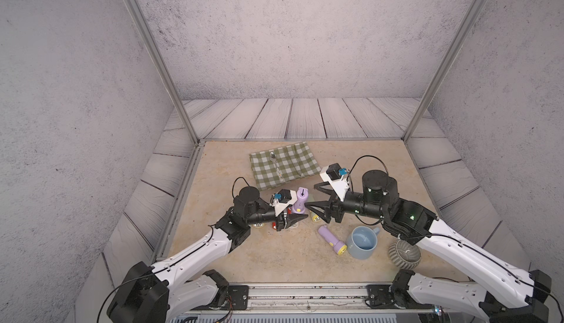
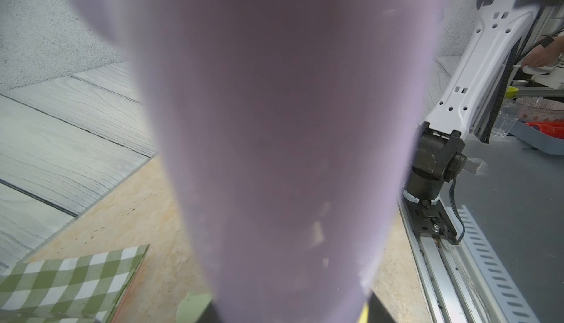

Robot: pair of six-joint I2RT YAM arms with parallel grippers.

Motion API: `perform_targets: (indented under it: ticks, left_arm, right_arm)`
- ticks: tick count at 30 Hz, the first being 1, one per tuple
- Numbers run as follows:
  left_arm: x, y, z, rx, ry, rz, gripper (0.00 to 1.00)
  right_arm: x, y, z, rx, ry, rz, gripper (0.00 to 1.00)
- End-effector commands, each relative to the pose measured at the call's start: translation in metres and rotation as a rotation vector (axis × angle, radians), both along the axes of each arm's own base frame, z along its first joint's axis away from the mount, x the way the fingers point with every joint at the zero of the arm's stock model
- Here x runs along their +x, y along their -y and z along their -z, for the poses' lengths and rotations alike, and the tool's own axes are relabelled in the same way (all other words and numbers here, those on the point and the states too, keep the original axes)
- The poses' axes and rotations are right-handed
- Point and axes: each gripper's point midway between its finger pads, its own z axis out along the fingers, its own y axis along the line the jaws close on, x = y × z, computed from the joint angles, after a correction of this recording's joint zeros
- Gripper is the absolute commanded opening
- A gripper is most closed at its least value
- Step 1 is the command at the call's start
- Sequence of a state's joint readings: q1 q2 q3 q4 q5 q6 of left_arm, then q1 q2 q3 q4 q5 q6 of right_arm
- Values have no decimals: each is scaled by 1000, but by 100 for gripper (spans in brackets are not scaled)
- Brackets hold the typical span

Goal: Close the plug at the bottom of the flashlight
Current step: Place the flashlight at the center of the board.

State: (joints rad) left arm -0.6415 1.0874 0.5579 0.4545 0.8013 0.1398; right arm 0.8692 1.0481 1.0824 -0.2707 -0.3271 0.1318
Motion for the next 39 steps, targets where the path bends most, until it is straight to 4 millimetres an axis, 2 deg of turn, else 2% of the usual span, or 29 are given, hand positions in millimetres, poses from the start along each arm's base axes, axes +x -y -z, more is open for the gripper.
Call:
perform_targets:
  ticks: [1,7,20,25,27,30,31,33,34,35,39]
  left_arm:
    - [-1,0,-13,-47,22,11,0]
    - [0,3,-21,-83,0,23,0]
    - [0,5,-27,-101,-8,33,0]
    - [-1,6,-30,-106,-9,41,0]
    - [0,7,-29,-105,-15,39,0]
    - [2,9,-28,-104,-32,41,0]
    - [4,9,-27,-102,-43,36,8]
    - [8,10,-27,-101,-72,14,43]
    - [11,10,-27,-97,-88,-2,79]
    - [13,10,-27,-93,-92,-11,99]
    - [16,7,-29,-91,-83,-42,98]
  right_arm:
    - [-2,-9,-5,46,-26,-37,77]
    - [3,-14,-1,48,-33,-36,75]
    - [17,-31,6,68,-79,-65,61]
    - [19,-34,3,84,-90,-74,47]
    - [19,-35,2,87,-92,-81,38]
    - [20,-38,1,89,-98,-89,20]
    - [20,-38,1,86,-101,-93,13]
    - [19,-39,1,77,-106,-100,2]
    - [20,-39,2,70,-111,-99,0]
    - [20,-39,2,64,-112,-97,0]
    - [27,-34,3,30,-109,-59,0]
